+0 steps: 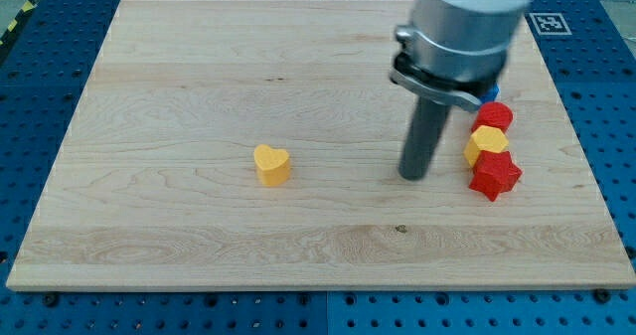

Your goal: Move the yellow heart to the bottom of the red star

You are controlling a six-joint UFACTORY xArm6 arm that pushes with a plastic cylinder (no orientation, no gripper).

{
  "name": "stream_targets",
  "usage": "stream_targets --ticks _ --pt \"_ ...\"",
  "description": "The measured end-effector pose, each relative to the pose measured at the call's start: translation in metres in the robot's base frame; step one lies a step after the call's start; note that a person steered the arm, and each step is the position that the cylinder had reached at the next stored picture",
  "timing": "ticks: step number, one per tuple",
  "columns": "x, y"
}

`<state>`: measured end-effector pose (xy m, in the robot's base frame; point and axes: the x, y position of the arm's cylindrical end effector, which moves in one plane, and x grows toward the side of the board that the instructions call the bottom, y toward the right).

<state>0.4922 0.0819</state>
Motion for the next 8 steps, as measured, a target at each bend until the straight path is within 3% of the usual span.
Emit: stream_targets --ticks 1,2,3,8 --pt "-0.027 -0.072" --pt "-0.029 -0.16" --pt "-0.022 -0.206" --pt "0.024 -0.114"
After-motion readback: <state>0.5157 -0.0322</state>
